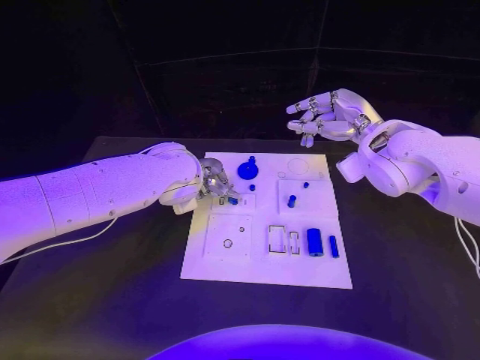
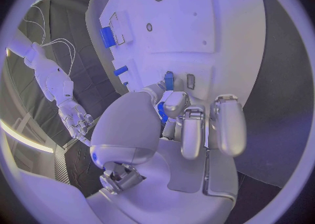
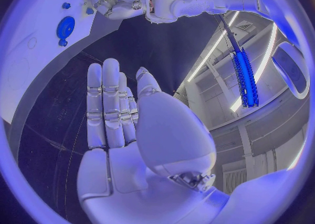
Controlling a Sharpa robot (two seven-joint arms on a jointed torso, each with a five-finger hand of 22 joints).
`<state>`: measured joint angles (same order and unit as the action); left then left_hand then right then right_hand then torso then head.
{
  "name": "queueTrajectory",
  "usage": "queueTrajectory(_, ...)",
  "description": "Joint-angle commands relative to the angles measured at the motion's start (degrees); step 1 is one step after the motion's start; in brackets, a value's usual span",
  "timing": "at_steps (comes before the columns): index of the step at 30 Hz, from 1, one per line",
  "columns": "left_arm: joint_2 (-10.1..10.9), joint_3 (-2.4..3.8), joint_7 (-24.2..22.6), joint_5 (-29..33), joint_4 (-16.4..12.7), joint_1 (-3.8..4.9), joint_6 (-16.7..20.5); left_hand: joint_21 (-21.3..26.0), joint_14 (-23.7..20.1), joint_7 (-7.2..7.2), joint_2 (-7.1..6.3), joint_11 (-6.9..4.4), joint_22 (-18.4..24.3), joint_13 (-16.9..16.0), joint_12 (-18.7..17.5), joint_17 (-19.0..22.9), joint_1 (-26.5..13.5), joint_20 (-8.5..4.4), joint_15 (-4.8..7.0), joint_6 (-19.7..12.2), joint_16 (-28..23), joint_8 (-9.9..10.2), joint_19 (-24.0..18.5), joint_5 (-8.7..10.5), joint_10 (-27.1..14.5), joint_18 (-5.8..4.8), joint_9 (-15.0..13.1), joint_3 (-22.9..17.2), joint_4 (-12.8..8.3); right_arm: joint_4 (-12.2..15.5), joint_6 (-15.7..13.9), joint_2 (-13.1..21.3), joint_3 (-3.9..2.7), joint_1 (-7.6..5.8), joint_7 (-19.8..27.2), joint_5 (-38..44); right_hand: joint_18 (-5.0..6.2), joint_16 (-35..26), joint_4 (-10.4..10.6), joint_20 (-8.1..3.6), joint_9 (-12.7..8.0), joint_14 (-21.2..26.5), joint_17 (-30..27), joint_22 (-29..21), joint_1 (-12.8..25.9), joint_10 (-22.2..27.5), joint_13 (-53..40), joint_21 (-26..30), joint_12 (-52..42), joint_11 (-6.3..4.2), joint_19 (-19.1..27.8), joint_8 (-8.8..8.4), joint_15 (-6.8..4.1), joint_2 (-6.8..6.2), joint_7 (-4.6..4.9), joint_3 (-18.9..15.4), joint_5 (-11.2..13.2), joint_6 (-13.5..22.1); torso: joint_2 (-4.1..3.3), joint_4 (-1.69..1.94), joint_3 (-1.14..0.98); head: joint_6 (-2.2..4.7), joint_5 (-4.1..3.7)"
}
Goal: Assemble the parts on the task board
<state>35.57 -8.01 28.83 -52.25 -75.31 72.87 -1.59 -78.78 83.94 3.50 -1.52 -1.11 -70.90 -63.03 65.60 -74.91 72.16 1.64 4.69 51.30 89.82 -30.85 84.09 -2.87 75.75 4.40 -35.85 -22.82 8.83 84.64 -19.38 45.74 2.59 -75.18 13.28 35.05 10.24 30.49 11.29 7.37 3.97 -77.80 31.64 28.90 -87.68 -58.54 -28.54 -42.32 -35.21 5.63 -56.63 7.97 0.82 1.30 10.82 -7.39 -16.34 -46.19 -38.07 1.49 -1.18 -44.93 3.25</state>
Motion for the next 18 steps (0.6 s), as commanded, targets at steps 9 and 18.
queueTrajectory(9, -0.2, -0.01, 0.8, -0.3, 0.0, 0.06, -1.2, 0.2, 6.1, -0.22, -0.31, 0.03, -0.1, 0.1, -0.3, -15.1, 0.2, -0.11, -0.06, 0.1, 0.2, -0.3, -0.1, -0.22, 0.4, -0.58, -0.2, -9.4, -8.6, 0.1, 0.5, -0.2, -0.03, -0.1, 0.4, -0.2, 0.19, -0.4, 0.0, 0.07, 0.0, 0.0, 0.2, -0.1, 0.0, 0.6, 0.1, 0.3, -0.1, 0.09, -0.2, 0.26, 0.39, 0.54, 0.06, -0.3, -0.4, 0.6, -0.03, -0.05, -0.03, -0.23, 0.16)
queueTrajectory(18, -0.6, -0.01, 1.0, -0.3, 0.2, 0.07, -2.9, 0.3, 6.1, -0.69, -2.03, -0.26, 0.1, 0.8, -0.6, -15.1, -2.2, -0.21, 0.12, 0.6, 0.2, -0.9, -0.1, -0.22, 0.4, -0.54, -0.6, -9.4, -8.1, 0.2, 0.6, -0.1, -0.03, -0.1, 0.3, -0.2, 0.19, -0.4, 0.0, 0.07, 0.0, 0.0, 0.2, -0.1, 0.0, 0.6, 0.1, 0.3, -0.1, 0.09, -0.2, 0.26, 0.39, 0.54, 0.06, -0.3, -0.4, 0.6, -0.02, -0.08, -0.05, -0.44, 0.08)
